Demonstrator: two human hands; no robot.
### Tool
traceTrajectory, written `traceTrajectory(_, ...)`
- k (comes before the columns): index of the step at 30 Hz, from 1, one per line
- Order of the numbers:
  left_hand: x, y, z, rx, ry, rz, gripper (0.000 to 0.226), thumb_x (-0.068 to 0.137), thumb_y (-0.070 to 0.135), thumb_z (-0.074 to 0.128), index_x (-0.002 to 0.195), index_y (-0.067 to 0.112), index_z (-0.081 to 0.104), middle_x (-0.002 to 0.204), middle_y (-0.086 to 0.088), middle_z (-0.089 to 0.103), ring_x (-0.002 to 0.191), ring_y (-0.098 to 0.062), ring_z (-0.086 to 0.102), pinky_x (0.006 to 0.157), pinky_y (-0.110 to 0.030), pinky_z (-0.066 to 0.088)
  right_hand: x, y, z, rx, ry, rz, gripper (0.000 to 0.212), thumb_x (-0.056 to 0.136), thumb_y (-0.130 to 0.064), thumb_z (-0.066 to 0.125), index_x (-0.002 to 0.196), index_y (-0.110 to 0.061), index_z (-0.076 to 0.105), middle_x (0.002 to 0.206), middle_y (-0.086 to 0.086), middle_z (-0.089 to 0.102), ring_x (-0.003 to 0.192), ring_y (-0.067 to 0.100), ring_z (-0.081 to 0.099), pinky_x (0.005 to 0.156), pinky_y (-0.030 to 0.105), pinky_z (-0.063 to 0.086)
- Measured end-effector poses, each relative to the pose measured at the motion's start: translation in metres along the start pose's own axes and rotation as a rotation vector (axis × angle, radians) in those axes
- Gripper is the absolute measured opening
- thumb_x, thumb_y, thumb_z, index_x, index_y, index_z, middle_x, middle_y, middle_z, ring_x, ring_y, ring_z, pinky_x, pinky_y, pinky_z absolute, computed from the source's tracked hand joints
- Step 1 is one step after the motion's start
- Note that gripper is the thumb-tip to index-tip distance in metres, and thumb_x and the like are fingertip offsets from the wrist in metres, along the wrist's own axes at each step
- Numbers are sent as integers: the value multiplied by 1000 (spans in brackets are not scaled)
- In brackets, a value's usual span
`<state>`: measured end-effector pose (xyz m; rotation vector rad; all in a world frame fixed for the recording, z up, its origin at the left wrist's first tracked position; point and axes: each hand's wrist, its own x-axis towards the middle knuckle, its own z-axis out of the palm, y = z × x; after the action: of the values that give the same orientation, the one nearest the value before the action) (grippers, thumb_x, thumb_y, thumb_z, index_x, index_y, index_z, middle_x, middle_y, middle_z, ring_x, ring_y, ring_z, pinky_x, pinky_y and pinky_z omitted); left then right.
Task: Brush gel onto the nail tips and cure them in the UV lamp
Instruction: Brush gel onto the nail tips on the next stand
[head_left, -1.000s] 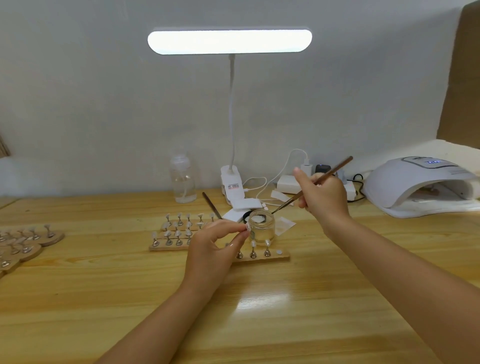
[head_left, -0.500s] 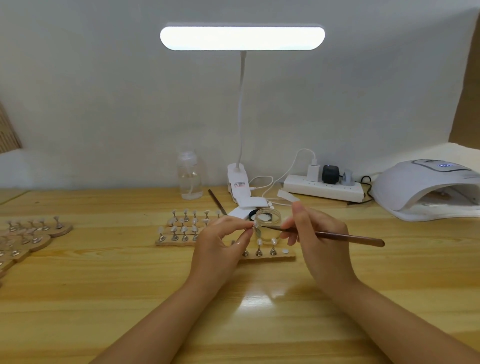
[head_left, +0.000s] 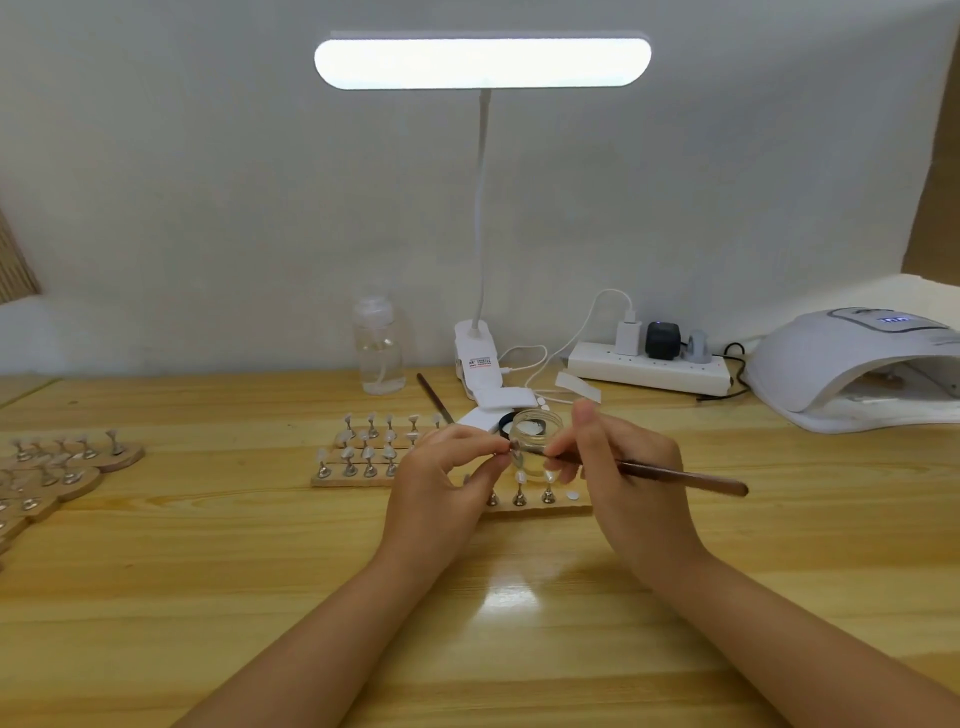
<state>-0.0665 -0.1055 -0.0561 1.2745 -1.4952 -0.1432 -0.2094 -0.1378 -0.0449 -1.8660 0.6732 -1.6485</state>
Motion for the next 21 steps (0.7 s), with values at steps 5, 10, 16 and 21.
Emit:
traceTrajectory(5,0,0,-1,-6,4,-6,23,75,5,70,85,25,70,82,16,65,88,-7,59,81,-17,43,1,0,-1,10,29,-28,39,92,-30,45,62,-15,65,54,-5,61,51,3,58,52,12,44)
traceTrajectory(10,-1,2,0,-11,8,-10,24,75,5,71,84,26,70,82,13,65,87,-7,59,81,-17,43,0,-1,-1,58,13,39,46,92,-36,44,56,-15,64,49,2,60,45,4,56,49,13,44)
traceTrajectory(16,-1,1,0,-18,-3,-34,20,76,5,70,85,23,72,83,10,65,87,-6,58,78,-14,42,-1,0,0,31,11,45,44,90,-39,43,58,-17,64,50,-4,60,48,4,57,51,13,44)
traceTrajectory(21,0,1,0,-18,2,-42,20,76,5,70,85,24,71,83,9,66,86,-7,58,78,-16,41,1,1,0,-8,24,-22,37,92,-30,44,64,-18,65,54,-10,61,54,2,59,55,11,45)
